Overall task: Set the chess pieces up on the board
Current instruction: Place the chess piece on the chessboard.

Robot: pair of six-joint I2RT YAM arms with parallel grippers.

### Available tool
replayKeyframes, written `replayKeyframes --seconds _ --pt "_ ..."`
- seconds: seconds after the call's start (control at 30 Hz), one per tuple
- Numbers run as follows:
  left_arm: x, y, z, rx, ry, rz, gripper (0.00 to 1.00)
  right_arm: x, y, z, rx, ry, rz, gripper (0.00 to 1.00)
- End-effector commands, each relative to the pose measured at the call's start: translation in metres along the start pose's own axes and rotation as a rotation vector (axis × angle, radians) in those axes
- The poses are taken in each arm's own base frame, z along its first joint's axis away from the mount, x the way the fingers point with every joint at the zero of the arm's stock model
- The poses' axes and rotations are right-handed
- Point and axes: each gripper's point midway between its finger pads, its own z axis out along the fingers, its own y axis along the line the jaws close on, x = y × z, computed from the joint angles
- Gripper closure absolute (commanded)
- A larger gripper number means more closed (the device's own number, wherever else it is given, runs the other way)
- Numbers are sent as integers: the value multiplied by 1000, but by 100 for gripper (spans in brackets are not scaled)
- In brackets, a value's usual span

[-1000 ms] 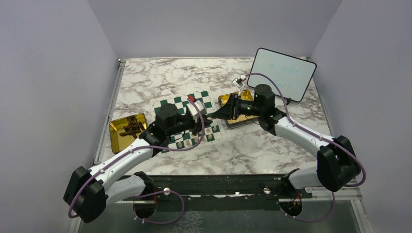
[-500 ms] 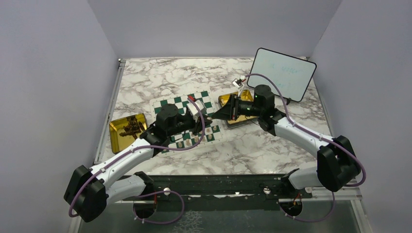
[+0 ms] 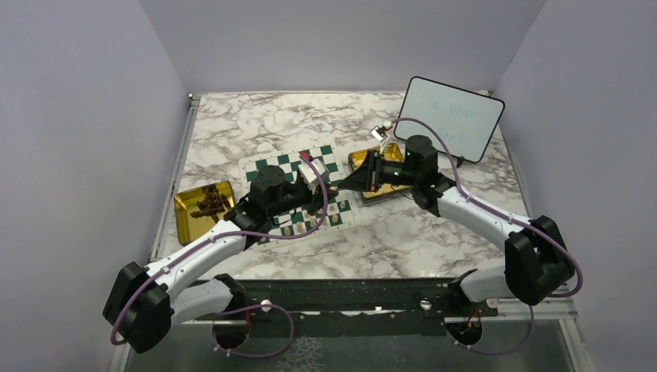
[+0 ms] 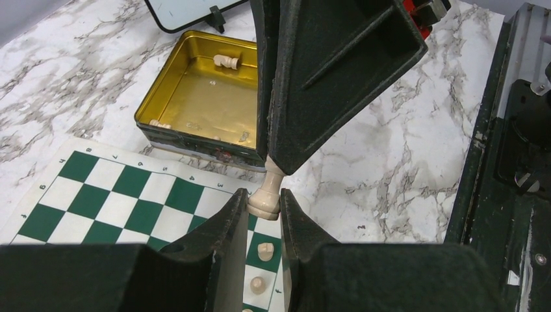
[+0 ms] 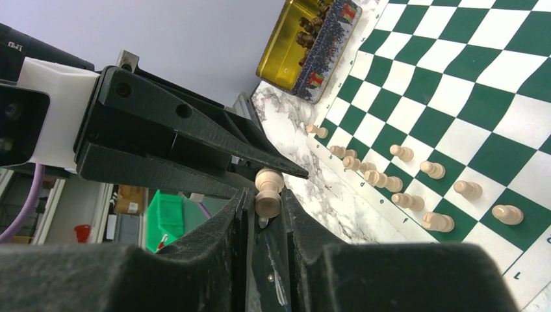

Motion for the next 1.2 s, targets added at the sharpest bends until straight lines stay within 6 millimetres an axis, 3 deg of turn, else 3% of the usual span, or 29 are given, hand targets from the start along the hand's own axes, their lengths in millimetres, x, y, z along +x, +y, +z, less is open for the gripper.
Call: replayKeyframes --seconds 0.0,0.13,0.3,0.5,0.8,1.0,1.17 --pt "-3 0 3 -3 -21 -3 85 2 1 3 -24 6 -7 77" --pt "-5 0 3 -3 -25 -1 81 3 -2 4 -18 8 -4 82" --pt "0 4 2 -28 -17 -7 59 5 -9 4 15 0 -6 87" --pt "8 9 -5 -73 -5 -12 42 2 -33 -2 169 -7 -49 88" --pt "24 18 -18 -153 46 -33 32 2 -68 -24 426 11 -97 88" --pt "29 48 -29 -320 89 -150 21 8 -90 -41 626 62 -143 88" --pt "25 80 -42 -401 88 -285 12 23 -94 -37 742 136 -204 88"
